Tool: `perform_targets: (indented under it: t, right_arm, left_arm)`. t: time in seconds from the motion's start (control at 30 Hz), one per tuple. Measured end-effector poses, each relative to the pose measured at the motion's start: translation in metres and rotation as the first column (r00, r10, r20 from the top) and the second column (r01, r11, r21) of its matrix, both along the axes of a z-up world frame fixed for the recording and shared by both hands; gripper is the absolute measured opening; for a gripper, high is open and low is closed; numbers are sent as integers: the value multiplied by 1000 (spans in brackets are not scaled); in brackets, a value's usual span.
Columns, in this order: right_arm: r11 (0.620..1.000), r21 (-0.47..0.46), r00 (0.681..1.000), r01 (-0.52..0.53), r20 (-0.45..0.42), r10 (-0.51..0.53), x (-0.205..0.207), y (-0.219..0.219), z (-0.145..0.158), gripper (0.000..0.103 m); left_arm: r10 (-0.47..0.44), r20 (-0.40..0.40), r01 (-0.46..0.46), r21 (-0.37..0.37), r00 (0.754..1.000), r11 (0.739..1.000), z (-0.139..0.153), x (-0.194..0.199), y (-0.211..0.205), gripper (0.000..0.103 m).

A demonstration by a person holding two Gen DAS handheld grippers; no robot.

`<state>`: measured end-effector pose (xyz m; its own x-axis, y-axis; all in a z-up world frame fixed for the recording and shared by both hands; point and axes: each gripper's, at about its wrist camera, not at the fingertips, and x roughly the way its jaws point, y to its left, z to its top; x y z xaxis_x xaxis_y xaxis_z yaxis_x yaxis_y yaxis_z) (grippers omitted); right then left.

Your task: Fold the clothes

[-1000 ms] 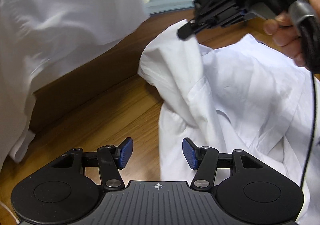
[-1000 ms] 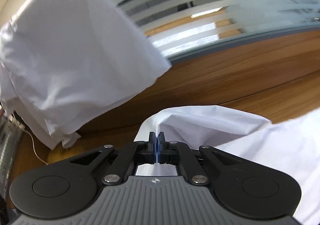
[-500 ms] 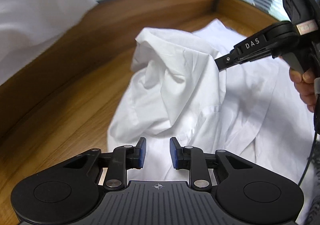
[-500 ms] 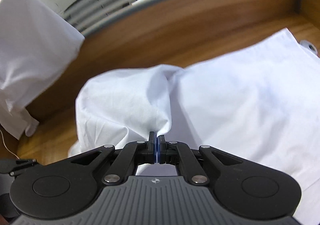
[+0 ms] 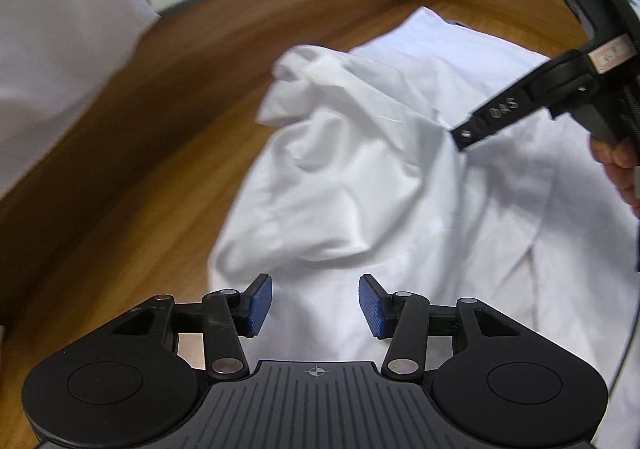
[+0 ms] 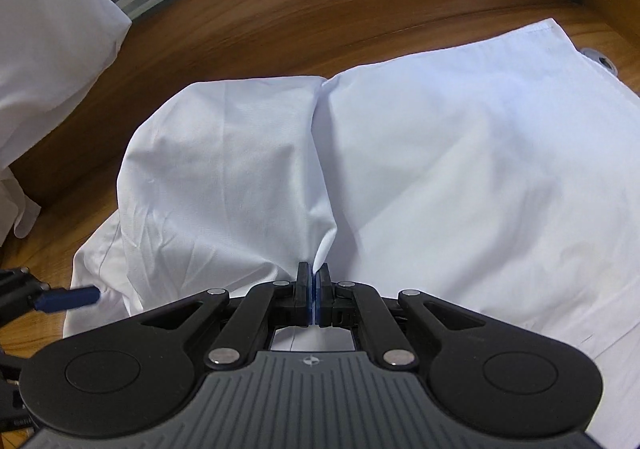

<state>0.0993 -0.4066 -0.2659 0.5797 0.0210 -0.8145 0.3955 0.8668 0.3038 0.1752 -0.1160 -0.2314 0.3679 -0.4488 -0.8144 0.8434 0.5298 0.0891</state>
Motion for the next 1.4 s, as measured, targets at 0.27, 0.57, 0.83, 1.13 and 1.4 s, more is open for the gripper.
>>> perform_targets:
  t: [0.27,0.57,0.83,1.13,1.4]
  right_arm:
    - [1000,22,999,-8,38,7,5,4,6,2]
    - [999,33,998,-24,56,22,5,7,8,2]
    - [999,27,997,-38,65,36,8,9,12,2]
    - [998,27,995,-53,83,51,13,12,15,6]
    - [998,20,994,-66,90,64,18,14,18,6]
  left_arm:
    - [10,-23,-9,66,1000,998,-15,21,-7,45]
    - [55,-86,-53,23,995,998,-23,37,-11,26]
    - [180,-167,-191,-52,969,980,-18,50,-1,7]
    - [273,-249,-311,-127,929,942,-13,64,-13,27]
    - [289,-287,-347,-174,913,922,-14,72,-30,2]
